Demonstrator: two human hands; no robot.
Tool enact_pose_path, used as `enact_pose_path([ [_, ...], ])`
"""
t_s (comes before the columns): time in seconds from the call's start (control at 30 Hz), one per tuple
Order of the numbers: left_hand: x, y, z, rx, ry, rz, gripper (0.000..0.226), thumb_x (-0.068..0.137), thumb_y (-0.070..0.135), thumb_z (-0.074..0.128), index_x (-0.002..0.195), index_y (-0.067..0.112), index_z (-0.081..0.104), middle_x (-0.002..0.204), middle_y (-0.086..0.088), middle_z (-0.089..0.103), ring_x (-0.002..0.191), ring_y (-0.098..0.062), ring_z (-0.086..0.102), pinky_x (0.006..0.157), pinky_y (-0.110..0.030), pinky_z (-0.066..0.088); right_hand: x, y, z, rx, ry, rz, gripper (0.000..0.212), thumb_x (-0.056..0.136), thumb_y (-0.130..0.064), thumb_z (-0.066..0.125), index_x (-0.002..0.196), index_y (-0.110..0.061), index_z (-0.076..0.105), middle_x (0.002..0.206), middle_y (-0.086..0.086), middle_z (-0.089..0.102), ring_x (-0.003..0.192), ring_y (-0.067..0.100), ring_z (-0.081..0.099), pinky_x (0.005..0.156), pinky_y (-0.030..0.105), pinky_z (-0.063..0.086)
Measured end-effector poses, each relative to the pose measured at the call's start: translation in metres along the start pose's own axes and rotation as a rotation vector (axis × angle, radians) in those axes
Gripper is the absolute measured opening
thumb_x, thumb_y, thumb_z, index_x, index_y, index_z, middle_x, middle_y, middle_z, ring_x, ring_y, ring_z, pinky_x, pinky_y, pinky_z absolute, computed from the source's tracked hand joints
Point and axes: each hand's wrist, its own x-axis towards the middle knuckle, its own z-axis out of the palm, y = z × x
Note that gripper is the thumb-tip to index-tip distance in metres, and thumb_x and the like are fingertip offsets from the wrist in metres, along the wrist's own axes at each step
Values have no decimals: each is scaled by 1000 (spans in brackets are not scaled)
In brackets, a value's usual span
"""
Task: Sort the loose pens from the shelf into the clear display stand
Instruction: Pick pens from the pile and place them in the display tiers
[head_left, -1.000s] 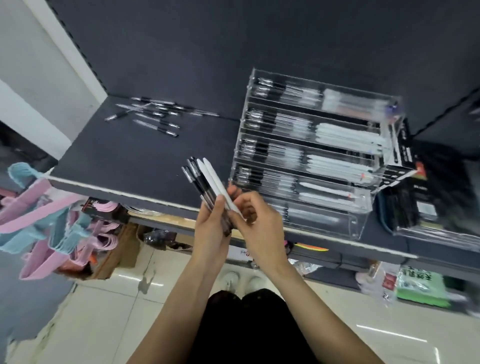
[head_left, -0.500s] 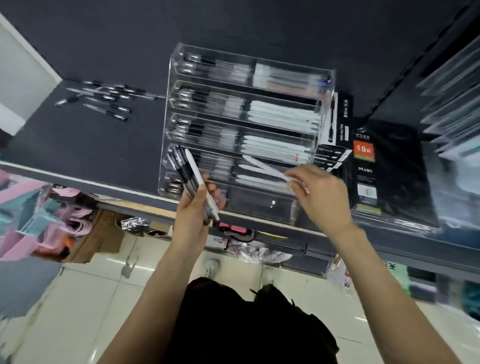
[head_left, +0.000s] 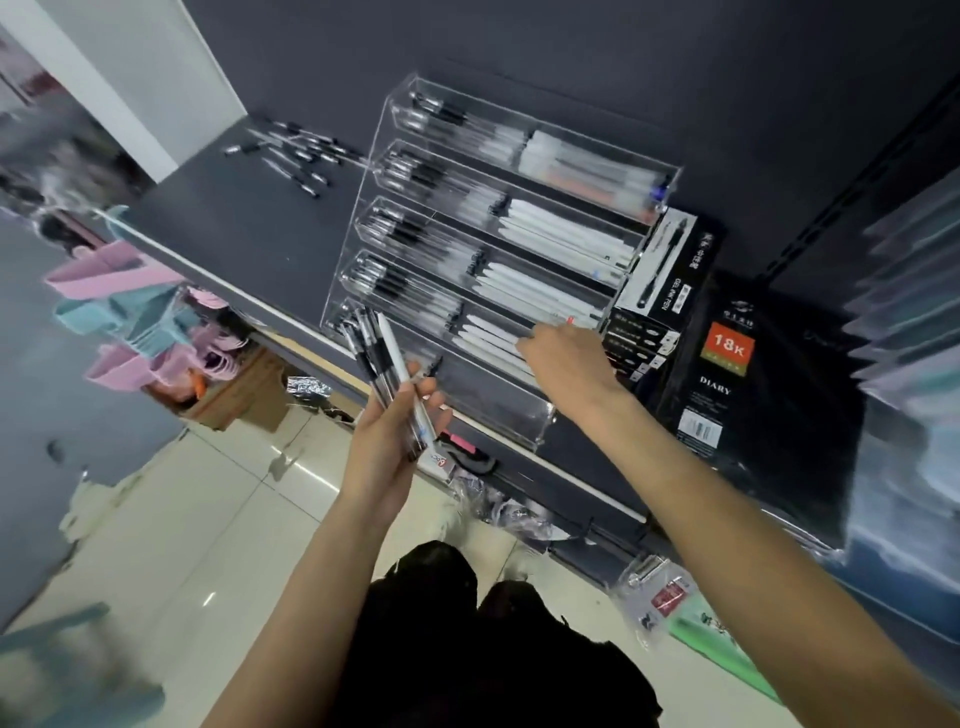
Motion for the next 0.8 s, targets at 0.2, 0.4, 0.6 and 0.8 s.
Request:
enact_pose_path([
  [0.2, -3, 0, 15, -17, 25, -10, 25, 99, 13, 41, 114, 11, 61, 99, -2, 70, 94, -16, 66, 84, -38, 57, -13, 0, -4, 143, 126, 24, 21, 93, -7, 50, 107, -12, 66, 103, 3, 65, 92, 18, 60, 65, 23, 41],
  [0.4, 2, 0, 27, -78, -60, -49, 26, 100, 14, 41, 114, 11, 62, 110, -11, 68, 99, -23, 67, 80, -35, 58, -29, -51, -30, 953, 105, 82, 20, 91, -27, 59, 110, -22, 61, 93, -10, 70, 74, 4, 66, 69, 26, 55],
  [0.6, 16, 3, 22, -34, -118, -34, 30, 101, 14, 38, 125, 11, 56, 116, -9, 67, 102, -21, 66, 87, -38, 55, -20, -46, -22, 1103, 155, 247, 20, 84, -16, 68, 102, -24, 63, 88, -11, 69, 74, 0, 64, 68, 20, 56],
  [0.8, 32, 11, -2, 2, 22, -23, 27, 101, 10, 36, 118, 10, 57, 67, 4, 51, 51, -4, 42, 49, -17, 40, -12, -10, 4, 162, 337, 136, 26, 72, -4, 78, 95, -16, 72, 83, 1, 70, 70, 16, 64, 50, 27, 53],
])
